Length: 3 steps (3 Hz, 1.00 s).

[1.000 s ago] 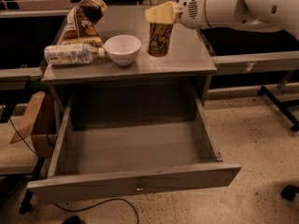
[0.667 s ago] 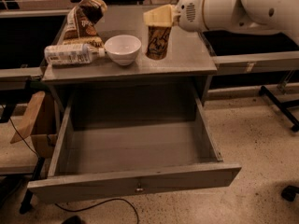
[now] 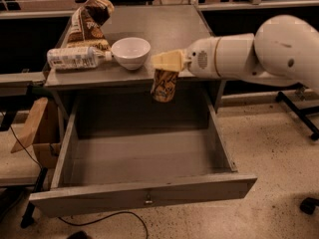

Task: Place orange can into top drawer

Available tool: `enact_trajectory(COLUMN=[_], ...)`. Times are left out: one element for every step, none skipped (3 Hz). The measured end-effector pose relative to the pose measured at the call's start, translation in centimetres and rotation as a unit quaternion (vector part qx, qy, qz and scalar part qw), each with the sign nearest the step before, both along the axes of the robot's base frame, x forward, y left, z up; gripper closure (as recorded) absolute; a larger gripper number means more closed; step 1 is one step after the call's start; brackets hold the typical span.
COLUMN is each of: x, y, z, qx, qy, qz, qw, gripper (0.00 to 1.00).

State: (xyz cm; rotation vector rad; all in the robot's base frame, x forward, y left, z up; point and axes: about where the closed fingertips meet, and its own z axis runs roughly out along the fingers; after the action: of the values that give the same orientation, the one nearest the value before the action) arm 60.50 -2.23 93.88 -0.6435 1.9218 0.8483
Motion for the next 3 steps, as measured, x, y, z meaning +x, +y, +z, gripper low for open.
enact_trajectory(x=[-1.7,-1.9,-2.7], y=[2.7,6.6,9.6], z=[-6.1,-9.1,-12.3], qx=[-0.009,-0.019,-0.018], qy=[0.029,0.035,0.032], qz=[0.016,0.039,0.059], qw=[0.9994,0.9984,0.9976], gripper=[1.00,1.00,1.00])
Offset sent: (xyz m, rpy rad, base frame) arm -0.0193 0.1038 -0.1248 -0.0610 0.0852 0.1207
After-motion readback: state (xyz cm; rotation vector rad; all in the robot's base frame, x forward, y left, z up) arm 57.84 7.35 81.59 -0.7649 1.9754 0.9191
